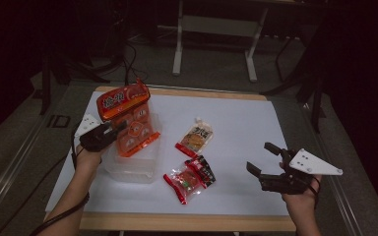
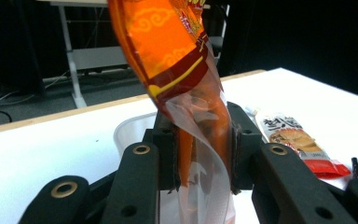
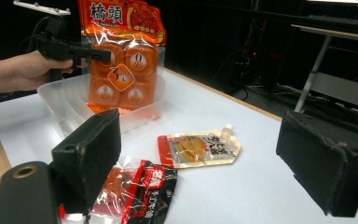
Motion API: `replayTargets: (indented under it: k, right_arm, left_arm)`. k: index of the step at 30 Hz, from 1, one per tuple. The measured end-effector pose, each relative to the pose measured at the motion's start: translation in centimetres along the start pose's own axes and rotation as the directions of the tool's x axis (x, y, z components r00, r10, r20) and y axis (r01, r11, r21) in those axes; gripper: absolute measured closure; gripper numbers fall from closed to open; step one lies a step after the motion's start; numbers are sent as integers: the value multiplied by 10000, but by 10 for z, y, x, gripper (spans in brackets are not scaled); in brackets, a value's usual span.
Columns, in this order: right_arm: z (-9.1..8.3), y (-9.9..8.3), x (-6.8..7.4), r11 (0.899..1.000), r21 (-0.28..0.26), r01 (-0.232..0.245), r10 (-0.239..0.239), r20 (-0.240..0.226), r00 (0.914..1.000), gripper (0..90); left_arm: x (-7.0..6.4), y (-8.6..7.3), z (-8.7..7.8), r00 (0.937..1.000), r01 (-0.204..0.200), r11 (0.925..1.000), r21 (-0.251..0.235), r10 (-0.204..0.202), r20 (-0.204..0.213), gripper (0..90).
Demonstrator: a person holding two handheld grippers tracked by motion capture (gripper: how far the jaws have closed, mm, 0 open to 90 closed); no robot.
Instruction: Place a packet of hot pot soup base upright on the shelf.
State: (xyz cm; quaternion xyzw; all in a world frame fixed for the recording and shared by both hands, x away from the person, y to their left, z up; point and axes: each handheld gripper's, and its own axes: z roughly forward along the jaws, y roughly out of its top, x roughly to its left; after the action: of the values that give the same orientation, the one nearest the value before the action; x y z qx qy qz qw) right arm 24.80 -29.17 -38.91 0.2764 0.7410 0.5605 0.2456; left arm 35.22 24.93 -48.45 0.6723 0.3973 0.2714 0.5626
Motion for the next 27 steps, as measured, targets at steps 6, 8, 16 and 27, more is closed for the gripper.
replayTargets:
  k: [6,8,16,27]
  right_arm:
    - [1,-1,1,10000,26,-6,6,-18,10000,137]
    - [1,-1,0,10000,13,-15,15,-33,10000,137]
    - [1,-1,0,10000,-16,-58,58,-56,10000,138]
    - [6,-3,-1,10000,78,-53,54,-112,9999,142]
  left_arm:
    - [2,-1,0,10000,-16,10000,3,16,-57,693]
    - [2,1,0,9999,-96,9999,51,96,-104,682]
    - [0,8,-4,9997,215,9998,16,-215,119,405]
    - [-8,20,-14,9993,368,9992,162,-369,42,43]
